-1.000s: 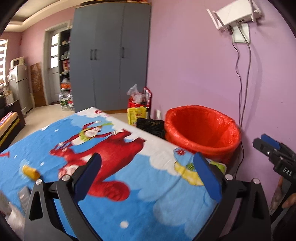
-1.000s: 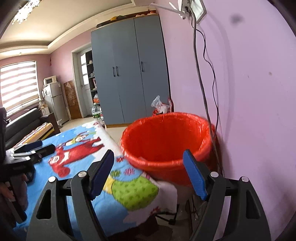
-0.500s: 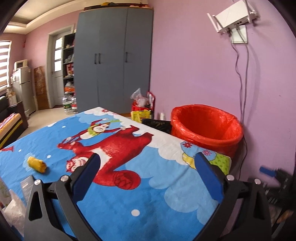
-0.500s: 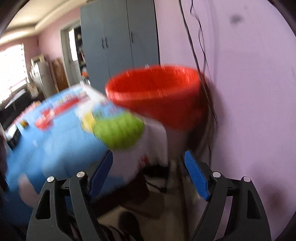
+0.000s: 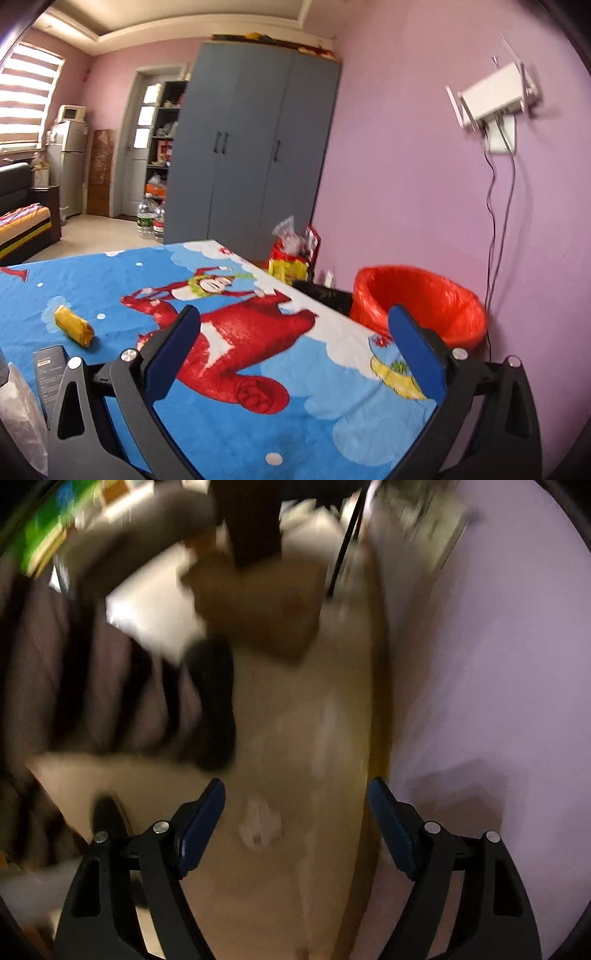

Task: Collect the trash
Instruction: 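Lower the right gripper toward the white paper lying on the floor, then grasp the white printed paper cup on the floor with the right gripper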

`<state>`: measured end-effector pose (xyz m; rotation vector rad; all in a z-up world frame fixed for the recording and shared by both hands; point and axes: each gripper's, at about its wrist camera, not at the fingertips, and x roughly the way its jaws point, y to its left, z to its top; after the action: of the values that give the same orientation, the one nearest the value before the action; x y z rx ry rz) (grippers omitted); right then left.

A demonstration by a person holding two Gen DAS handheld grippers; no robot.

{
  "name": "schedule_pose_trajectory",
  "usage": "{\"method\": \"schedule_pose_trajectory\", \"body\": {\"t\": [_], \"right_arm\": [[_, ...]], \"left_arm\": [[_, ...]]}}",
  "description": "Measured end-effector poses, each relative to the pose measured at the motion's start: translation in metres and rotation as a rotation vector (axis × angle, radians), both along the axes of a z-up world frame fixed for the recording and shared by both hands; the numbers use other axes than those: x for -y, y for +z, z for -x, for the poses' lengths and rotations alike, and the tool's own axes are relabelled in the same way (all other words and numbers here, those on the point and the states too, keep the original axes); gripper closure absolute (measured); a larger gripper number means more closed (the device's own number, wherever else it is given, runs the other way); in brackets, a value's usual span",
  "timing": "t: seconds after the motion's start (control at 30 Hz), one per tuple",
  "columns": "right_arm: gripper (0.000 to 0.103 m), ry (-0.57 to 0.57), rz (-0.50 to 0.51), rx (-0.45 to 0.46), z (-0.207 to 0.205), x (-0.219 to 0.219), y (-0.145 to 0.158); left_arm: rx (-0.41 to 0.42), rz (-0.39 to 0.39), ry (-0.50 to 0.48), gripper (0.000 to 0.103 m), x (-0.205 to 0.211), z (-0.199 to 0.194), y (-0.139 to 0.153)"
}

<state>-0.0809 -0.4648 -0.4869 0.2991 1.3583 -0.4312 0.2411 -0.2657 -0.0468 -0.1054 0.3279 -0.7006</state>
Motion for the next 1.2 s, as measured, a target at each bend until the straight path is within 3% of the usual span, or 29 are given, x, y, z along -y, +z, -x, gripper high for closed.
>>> {"method": "schedule_pose_trajectory", "body": {"t": [0.17, 0.37, 0.5, 0.8, 0.87, 0.93, 0.97, 1.03, 1.2], "right_arm": [[0.028, 0.073, -0.131, -0.066, 0.008, -0.024, -0.084], [0.028, -0.085, -0.197, -0.04, 0.017, -0.028, -0.146], [0.028, -0.075, -0.206, -0.067, 0.018, -0.032, -0.174], [0.028, -0.142, -0.248, -0.159, 0.019, -0.03, -0.224], [0.025, -0.143, -0.257, -0.16, 0.017, -0.031, -0.226], [0.032, -0.127, -0.25, -0.168, 0.012, -0.035, -0.224], [0.033, -0.125, -0.298, -0.189, 0.01, -0.035, -0.222], [0.033, -0.13, -0.304, -0.187, 0.016, -0.038, -0.216], [0.033, -0.185, -0.282, -0.081, 0.015, -0.02, -0.147]], "left_arm": [[-0.062, 0.065, 0.093, 0.005, -0.016, -0.013, -0.003], [-0.219, 0.144, 0.15, 0.005, -0.035, -0.041, -0.017], [-0.327, 0.181, 0.21, 0.005, -0.047, -0.056, -0.029], [-0.352, 0.093, 0.181, 0.005, -0.029, -0.063, -0.029], [-0.345, 0.074, 0.173, 0.005, -0.025, -0.062, -0.028], [-0.326, 0.062, 0.165, 0.005, -0.022, -0.059, -0.026], [-0.317, 0.059, 0.161, 0.005, -0.021, -0.058, -0.026], [-0.306, 0.058, 0.161, 0.005, -0.02, -0.055, -0.024], [-0.263, 0.076, 0.167, 0.005, -0.024, -0.045, -0.019]]}}
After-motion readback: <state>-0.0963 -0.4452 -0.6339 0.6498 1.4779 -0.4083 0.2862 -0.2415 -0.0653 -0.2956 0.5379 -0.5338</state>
